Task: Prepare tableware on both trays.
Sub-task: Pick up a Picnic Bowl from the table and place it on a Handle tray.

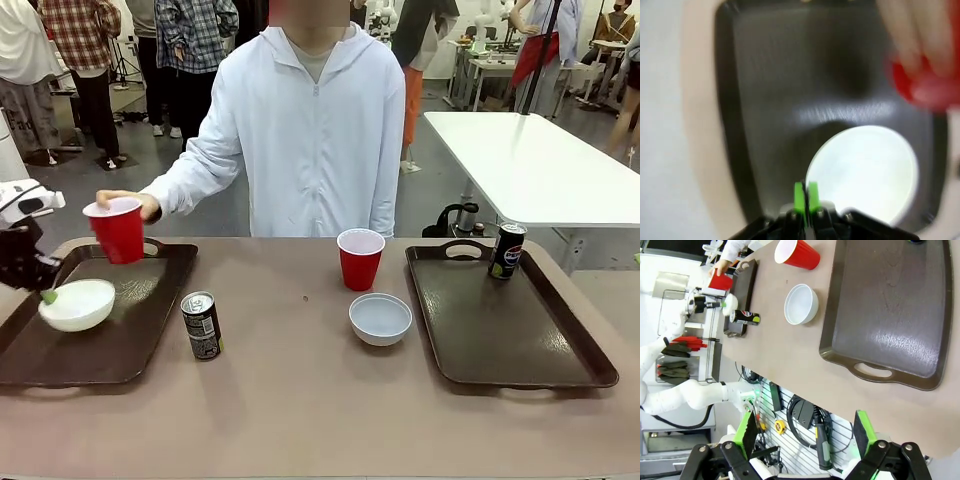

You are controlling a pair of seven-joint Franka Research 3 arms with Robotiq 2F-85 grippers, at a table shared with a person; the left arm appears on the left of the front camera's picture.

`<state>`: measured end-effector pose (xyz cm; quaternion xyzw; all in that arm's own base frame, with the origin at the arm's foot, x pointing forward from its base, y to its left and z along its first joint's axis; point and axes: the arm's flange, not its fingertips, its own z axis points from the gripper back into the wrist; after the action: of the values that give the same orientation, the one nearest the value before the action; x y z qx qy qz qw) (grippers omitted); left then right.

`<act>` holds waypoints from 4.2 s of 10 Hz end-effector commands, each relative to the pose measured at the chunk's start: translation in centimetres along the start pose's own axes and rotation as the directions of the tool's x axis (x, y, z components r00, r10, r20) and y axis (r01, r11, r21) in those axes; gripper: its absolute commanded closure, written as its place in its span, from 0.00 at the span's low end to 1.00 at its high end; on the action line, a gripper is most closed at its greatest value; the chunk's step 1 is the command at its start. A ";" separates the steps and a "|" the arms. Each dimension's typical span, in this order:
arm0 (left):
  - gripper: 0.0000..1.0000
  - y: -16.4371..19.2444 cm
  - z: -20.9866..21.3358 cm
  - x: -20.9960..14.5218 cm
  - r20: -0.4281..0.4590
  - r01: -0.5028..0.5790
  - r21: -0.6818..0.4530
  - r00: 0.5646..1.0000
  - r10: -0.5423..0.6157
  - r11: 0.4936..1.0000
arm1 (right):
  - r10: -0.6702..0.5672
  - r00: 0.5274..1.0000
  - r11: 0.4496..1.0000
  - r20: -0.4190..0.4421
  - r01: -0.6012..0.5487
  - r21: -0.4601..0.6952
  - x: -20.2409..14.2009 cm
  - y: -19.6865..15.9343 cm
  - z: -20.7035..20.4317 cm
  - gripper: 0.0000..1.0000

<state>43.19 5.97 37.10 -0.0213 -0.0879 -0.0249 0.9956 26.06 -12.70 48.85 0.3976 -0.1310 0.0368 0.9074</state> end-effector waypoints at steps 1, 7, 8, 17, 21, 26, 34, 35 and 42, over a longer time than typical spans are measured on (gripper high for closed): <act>1.00 -1.0 6.2 -8.6 -0.082 0.090 -0.015 0.993 -0.091 0.996 | 0.003 1.000 1.000 0.005 -0.003 0.017 0.0 0.0 0.0 0.00; 1.00 -1.7 5.5 -6.4 -0.045 0.067 -0.052 0.997 -0.069 0.996 | 0.003 1.000 1.000 0.005 -0.003 0.017 0.0 0.0 0.0 0.00; 1.00 -2.0 4.7 -5.2 -0.010 0.060 -0.069 0.998 -0.061 0.996 | 0.003 1.000 1.000 0.005 -0.003 0.017 0.0 0.0 0.0 0.00; 0.37 -4.5 -1.5 -1.4 0.050 0.039 -0.035 0.998 -0.038 0.999 | 0.003 1.000 1.000 0.005 -0.003 0.017 0.0 0.0 0.0 0.00; 0.16 -4.9 3.7 -2.7 -0.009 0.053 -0.154 0.998 -0.055 0.987 | 0.003 1.000 1.000 0.005 -0.003 0.017 0.0 0.0 0.0 0.00; 0.08 -5.6 8.8 -1.3 -0.128 0.033 -0.125 0.991 -0.050 0.992 | 0.003 1.000 1.000 0.005 -0.003 0.017 0.0 0.0 0.0 0.00; 0.03 -5.6 9.0 -1.2 -0.127 0.036 -0.120 0.991 -0.051 0.992 | 0.003 1.000 1.000 0.005 -0.003 0.017 0.0 0.0 0.0 0.00; 0.00 -2.9 9.1 -0.3 -0.123 0.059 -0.283 0.988 -0.097 0.957 | 0.000 1.000 1.000 0.000 0.000 0.000 0.0 0.0 0.0 0.00; 0.00 13.5 10.9 0.0 0.096 0.050 -0.751 0.995 0.034 0.658 | 0.072 0.961 0.941 -0.266 -0.154 -0.302 3.6 18.5 -5.8 0.00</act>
<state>39.28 17.97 47.99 -0.4031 -0.1302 -0.0738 0.9028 25.51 2.35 59.12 0.2547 -0.0883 0.1121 0.9564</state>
